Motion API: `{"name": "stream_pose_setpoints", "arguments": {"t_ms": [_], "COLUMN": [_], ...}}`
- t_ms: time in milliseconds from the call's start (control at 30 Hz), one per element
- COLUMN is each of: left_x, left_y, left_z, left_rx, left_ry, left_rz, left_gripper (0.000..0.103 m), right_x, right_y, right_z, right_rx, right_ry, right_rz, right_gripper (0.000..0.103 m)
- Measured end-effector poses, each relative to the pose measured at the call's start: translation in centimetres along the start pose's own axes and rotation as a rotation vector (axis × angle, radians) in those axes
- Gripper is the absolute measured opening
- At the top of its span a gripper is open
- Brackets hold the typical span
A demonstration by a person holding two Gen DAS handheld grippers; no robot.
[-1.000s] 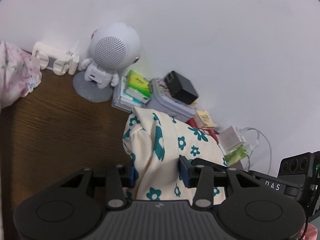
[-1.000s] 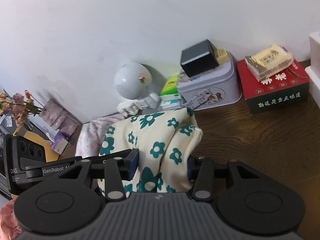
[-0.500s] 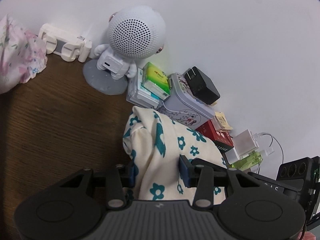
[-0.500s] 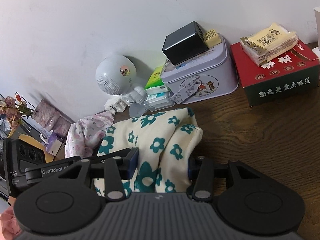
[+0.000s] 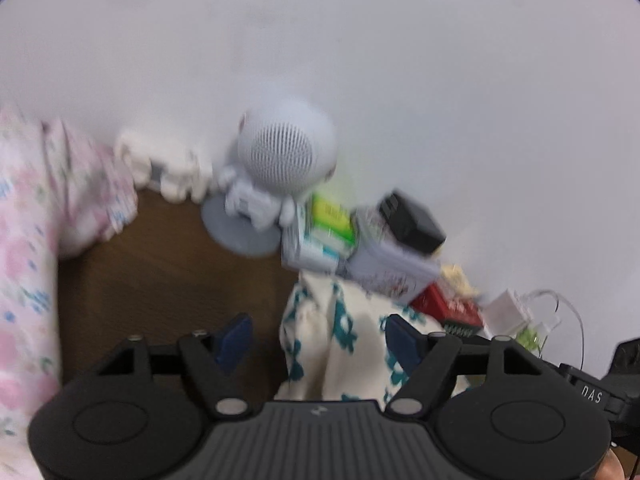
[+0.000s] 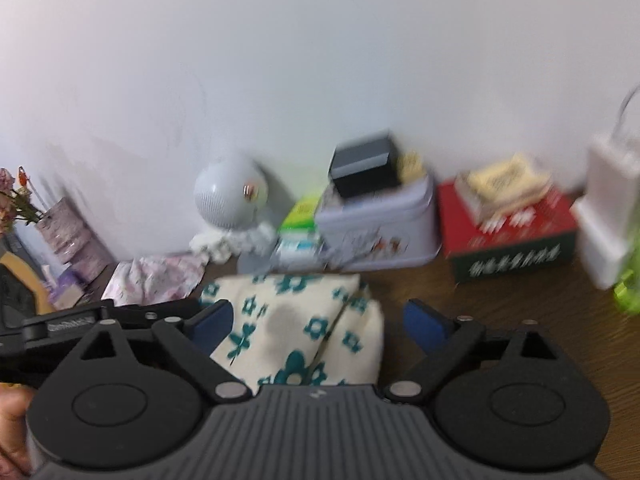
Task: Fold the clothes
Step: 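Carry the bundle with both grippers toward the wall and set it down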
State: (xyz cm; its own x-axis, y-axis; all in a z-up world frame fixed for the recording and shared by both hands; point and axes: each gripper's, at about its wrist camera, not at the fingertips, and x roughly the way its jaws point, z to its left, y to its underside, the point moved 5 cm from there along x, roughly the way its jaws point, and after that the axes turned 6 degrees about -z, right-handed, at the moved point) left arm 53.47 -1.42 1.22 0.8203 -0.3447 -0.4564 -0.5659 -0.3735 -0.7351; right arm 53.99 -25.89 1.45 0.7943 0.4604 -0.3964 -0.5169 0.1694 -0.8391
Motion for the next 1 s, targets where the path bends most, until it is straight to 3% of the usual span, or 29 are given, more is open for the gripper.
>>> {"name": "stream_pose_setpoints", "arguments": {"t_ms": [33,100,133,200,300,600,700,767,867,933,967,1000], "left_x": [-0.4,-0.3,-0.1,0.7,1.9,3.6,3.8,3.5,2.2,1.2,0.7,0.3], "left_y": [-0.2,-0.3,-0.4,-0.4,-0.1,0.8,0.6,0.1,-0.5,-0.8,-1.0,-1.1], "left_z": [-0.3,-1.0,-1.3,-2.0,-2.7,-2.8,-3.3,-3.7,-4.5,-5.1,-5.3,-5.3], "left_rx": [0.016,0.040,0.051,0.065,0.114,0.177,0.211,0.217,0.258,0.296,0.304,0.302], "left_ry": [-0.001,-0.001,-0.001,-0.009,-0.044,-0.126,-0.148,-0.146,-0.154,-0.176,-0.183,-0.186], "left_rz": [-0.024,-0.033,-0.031,-0.006,0.029,0.126,0.156,0.159,0.133,0.113,0.105,0.098], "left_gripper": [0.058,0.041,0.030,0.019,0.018,0.018,0.018,0.018,0.036,0.061,0.068,0.083], "right_x": [-0.4,-0.4,0.0,1.1,2.9,4.3,4.3,3.8,2.5,1.4,1.0,0.6], "right_y": [-0.2,-0.4,-0.4,-0.2,0.2,0.8,0.5,0.1,-0.5,-0.9,-1.0,-1.1], "right_z": [0.5,1.6,2.2,3.2,3.3,2.9,3.4,3.8,4.5,4.9,4.9,5.0], "right_rx": [-0.031,-0.082,-0.097,-0.122,-0.152,-0.140,-0.165,-0.174,-0.193,-0.209,-0.215,-0.221], "right_ry": [0.004,-0.012,-0.020,-0.021,0.042,0.065,0.073,0.066,0.055,0.061,0.068,0.075], "right_rz": [-0.023,-0.023,-0.001,0.049,0.127,0.238,0.257,0.250,0.229,0.219,0.217,0.215], "right_gripper": [0.073,0.055,0.049,0.043,0.035,0.035,0.038,0.045,0.055,0.062,0.068,0.080]}}
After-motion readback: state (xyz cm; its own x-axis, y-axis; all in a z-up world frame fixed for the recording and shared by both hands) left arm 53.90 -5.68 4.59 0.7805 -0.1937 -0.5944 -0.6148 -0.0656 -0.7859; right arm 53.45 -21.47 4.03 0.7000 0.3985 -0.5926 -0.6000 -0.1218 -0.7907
